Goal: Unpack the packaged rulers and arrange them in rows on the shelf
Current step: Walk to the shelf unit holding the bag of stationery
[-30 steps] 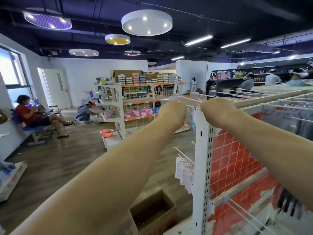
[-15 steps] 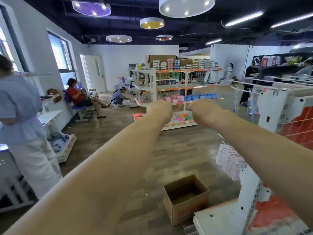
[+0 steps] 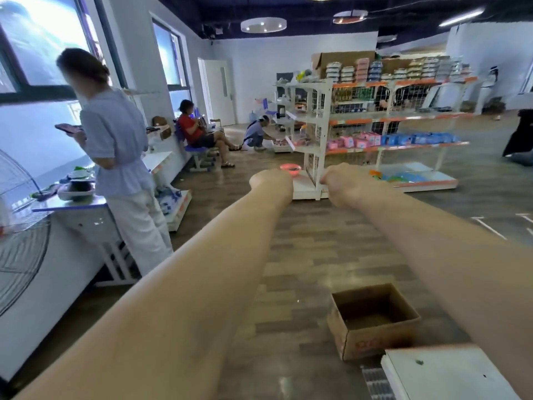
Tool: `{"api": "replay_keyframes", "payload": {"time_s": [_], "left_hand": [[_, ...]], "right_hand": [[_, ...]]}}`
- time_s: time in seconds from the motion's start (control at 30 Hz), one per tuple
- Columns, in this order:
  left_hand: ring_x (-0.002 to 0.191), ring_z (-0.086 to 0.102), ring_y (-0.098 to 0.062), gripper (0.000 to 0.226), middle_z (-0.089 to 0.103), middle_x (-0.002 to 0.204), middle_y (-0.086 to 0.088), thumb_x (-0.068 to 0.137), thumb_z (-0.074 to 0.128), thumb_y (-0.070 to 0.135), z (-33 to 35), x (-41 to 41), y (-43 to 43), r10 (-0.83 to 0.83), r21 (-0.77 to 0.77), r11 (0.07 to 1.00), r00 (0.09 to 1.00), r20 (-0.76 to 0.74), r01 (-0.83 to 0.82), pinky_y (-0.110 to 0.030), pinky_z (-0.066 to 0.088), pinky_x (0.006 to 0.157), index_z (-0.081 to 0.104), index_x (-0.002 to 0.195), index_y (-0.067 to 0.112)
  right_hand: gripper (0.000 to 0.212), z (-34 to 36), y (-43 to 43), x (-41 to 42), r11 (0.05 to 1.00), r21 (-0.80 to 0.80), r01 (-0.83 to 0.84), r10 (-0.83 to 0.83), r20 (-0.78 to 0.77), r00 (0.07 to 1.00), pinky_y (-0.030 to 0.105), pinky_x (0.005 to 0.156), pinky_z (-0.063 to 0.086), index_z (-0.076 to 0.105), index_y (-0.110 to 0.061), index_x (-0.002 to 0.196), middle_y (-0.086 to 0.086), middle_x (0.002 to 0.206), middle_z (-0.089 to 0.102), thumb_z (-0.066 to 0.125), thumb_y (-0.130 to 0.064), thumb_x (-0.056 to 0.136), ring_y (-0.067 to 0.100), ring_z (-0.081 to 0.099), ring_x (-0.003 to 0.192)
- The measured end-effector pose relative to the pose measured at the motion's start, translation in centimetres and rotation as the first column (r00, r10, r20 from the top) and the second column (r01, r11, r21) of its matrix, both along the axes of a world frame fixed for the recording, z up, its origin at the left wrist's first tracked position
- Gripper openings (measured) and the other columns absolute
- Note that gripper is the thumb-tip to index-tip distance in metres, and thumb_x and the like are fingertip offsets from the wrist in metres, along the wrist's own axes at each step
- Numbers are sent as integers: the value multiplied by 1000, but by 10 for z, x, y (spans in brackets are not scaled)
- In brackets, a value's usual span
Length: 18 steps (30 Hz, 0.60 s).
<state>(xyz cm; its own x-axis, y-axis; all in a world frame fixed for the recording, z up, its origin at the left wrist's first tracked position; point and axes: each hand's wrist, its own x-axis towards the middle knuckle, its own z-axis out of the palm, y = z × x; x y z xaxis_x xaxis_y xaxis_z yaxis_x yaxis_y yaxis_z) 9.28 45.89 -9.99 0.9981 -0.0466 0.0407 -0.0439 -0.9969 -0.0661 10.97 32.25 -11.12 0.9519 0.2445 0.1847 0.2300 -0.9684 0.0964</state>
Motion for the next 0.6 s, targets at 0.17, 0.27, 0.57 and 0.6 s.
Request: {"api": "replay_keyframes", "payload": {"time_s": [0.17, 0.27, 0.57, 0.6], "left_hand": [[119, 51, -31, 34, 53, 132, -11, 96, 48, 7, -22, 44, 11, 22, 8, 1000, 1000, -18, -21, -34, 40, 81, 52, 130, 6], [119, 51, -33, 36, 53, 133, -14, 94, 44, 1, -34, 80, 10, 26, 20, 999, 999, -31, -25, -37, 42, 87, 51, 130, 3], [113, 55, -32, 28, 57, 125, -14, 92, 49, 1, -66, 213, -3, 23, 60, 998, 993, -115, -16, -33, 42, 80, 56, 119, 2], [113, 55, -32, 28, 57, 125, -14, 92, 49, 2, -70, 225, -3, 25, 60, 998, 992, -122, -18, -33, 41, 79, 56, 120, 2]], "right_hand": [[41, -24, 9, 57, 999, 10, -31, 31, -38, 999, 40, 97, 47, 60, -8, 122, 13, 127, 58, 44, 1, 85, 32, 55, 116], [39, -41, 11, 94, 997, -26, -71, 70, -39, 997, 38, 95, 49, 62, -5, 118, 15, 123, 61, 41, 3, 86, 32, 57, 112], [31, -78, -3, 229, 999, 46, -24, 30, -120, 992, 37, 93, 46, 61, -4, 118, 18, 121, 60, 46, -5, 91, 36, 55, 113], [31, -81, -6, 241, 998, 54, -12, 20, -142, 990, 38, 93, 46, 59, -3, 119, 20, 121, 58, 46, -6, 92, 36, 54, 113]]}}
